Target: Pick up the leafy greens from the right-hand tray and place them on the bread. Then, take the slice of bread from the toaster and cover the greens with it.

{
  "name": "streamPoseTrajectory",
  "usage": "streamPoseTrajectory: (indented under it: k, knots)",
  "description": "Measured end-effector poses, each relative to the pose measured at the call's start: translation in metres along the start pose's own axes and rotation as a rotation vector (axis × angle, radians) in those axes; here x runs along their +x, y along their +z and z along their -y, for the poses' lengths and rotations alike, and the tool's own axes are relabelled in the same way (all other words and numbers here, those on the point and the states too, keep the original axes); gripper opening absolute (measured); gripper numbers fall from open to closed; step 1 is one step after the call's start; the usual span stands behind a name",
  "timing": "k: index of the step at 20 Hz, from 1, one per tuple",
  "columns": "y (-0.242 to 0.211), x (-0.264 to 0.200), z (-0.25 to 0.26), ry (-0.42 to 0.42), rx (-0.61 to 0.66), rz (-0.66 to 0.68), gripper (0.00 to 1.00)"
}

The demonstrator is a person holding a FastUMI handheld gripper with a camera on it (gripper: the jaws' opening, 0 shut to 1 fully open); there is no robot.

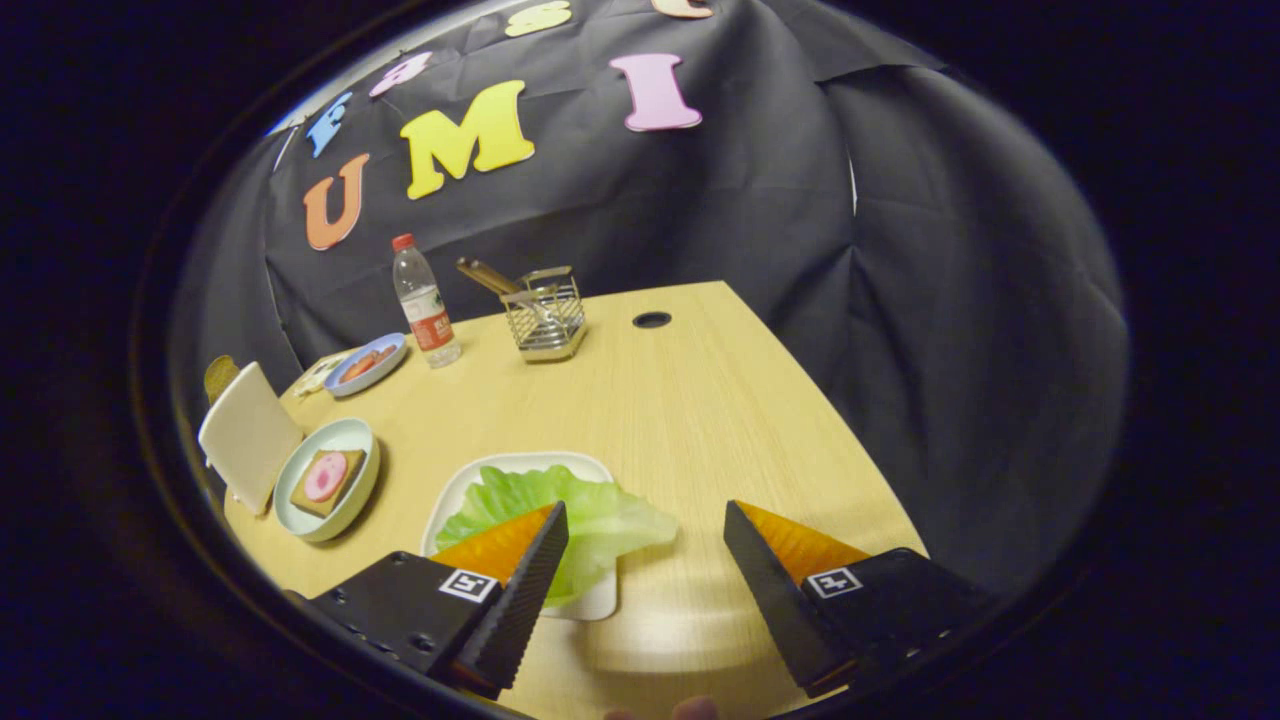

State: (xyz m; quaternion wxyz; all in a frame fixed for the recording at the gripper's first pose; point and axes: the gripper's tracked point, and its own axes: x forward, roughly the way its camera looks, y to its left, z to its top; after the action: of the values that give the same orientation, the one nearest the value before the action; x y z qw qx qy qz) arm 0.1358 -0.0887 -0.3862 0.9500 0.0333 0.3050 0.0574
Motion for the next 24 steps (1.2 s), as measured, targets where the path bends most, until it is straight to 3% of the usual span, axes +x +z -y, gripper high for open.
streamPoseTrajectory:
  k: [3,5,10,12,14,15,24]
  knots:
    - [-0.003,0.010,0.000,0.005,-0.011,-0.023,0.95]
    - [-0.008,0.012,-0.004,0.015,-0.009,-0.047,0.87]
    - [-0.004,0.015,-0.004,-0.029,-0.038,-0.048,0.43]
    - [0.000,0.013,-0.002,-0.059,-0.037,-0.036,0.16]
    - [0.005,0.010,-0.002,-0.077,-0.045,-0.029,0.16]
    - [0.009,0.006,-0.005,-0.066,-0.043,-0.021,0.01]
    - [0.069,-0.052,-0.046,-0.032,0.030,0.063,0.01]
